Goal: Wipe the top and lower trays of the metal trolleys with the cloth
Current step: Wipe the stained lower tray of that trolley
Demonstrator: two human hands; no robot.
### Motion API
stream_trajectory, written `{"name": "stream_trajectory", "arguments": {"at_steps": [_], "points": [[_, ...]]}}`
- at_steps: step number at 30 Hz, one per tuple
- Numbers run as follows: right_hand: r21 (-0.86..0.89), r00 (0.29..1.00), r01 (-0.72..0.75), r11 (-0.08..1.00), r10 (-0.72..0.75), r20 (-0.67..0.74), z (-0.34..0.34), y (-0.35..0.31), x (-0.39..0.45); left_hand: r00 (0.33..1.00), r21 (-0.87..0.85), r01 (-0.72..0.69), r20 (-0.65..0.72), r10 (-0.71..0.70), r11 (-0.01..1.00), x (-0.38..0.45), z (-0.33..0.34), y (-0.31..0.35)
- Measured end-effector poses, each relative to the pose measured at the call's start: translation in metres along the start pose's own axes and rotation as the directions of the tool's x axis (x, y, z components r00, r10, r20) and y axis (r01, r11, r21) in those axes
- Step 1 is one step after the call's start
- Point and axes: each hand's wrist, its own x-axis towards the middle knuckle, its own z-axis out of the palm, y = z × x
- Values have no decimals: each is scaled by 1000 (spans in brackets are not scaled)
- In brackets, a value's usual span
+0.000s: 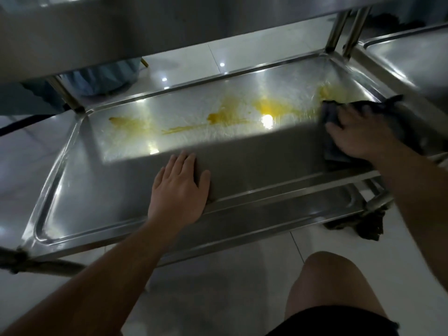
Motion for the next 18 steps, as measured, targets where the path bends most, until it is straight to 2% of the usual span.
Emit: {"name": "stream_trajectory", "arguments": {"at_steps": [3, 6, 8, 13, 16, 18], "points": [[5, 967, 252, 968, -252, -40, 14, -105, -20, 1000, -14, -5, -2, 5, 1000, -1, 1, 0], [-7, 853, 521, 854, -520, 50, 37, -204, -46, 1000, -32, 2, 4, -2, 999, 0, 1, -3], [-8, 789, 613, 790, -611, 72, 47, -230, -53, 1000, -26, 8, 1, -8, 1000, -1, 2, -3], [-19, 759, 651, 759, -650, 41, 41, -193, -37, 999, -26, 14, 40, -12, 1000, 0, -1, -4], [-50, 818, 574, 817, -575, -19, 24, -131, -9, 999, -34, 8, 42, -7, 999, 0, -4, -3], [-93, 873, 472, 877, -479, -86, 9, -72, 12, 999, -34, 5, 33, -4, 999, -1, -5, -3]]}}
